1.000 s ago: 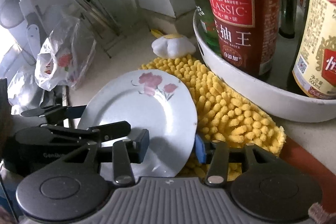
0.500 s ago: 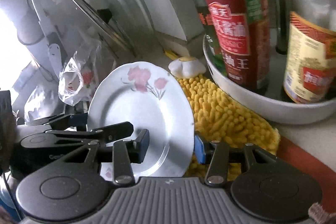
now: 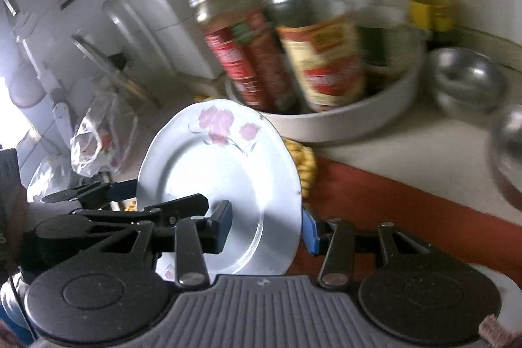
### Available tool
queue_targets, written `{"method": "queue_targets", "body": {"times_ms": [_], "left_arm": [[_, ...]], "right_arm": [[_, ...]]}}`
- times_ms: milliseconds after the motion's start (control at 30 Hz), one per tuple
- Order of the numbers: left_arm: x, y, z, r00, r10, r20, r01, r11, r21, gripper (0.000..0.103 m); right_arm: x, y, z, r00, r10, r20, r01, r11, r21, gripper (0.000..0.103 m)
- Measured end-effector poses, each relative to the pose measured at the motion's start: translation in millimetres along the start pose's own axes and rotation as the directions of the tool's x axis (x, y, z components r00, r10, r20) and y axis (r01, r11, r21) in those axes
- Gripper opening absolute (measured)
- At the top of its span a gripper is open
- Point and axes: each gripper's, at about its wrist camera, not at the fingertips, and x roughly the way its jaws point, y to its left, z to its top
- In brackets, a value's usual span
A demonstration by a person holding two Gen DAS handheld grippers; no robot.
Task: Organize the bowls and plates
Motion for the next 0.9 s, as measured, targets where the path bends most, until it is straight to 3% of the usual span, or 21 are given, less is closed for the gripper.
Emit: {"method": "queue_targets", "body": {"times_ms": [467,900], "left_arm": [[9.4,-104.5,-27.4,0.978,-0.188,-0.085,0.200,0.964,0.173,0.093],[23.8,-147.4,-48.5,0.962,-0.226,-0.155,0.258,0.937,0.234,0.093]], "right_arm": [[-98.4,-65.4,-65.2,0.982,-0.180,0.049,0.167,0.965,0.201,0.042],[-129.4,-101.4,-109.9,0.963,-0.268,0.017,0.249,0.916,0.315,0.042]]}}
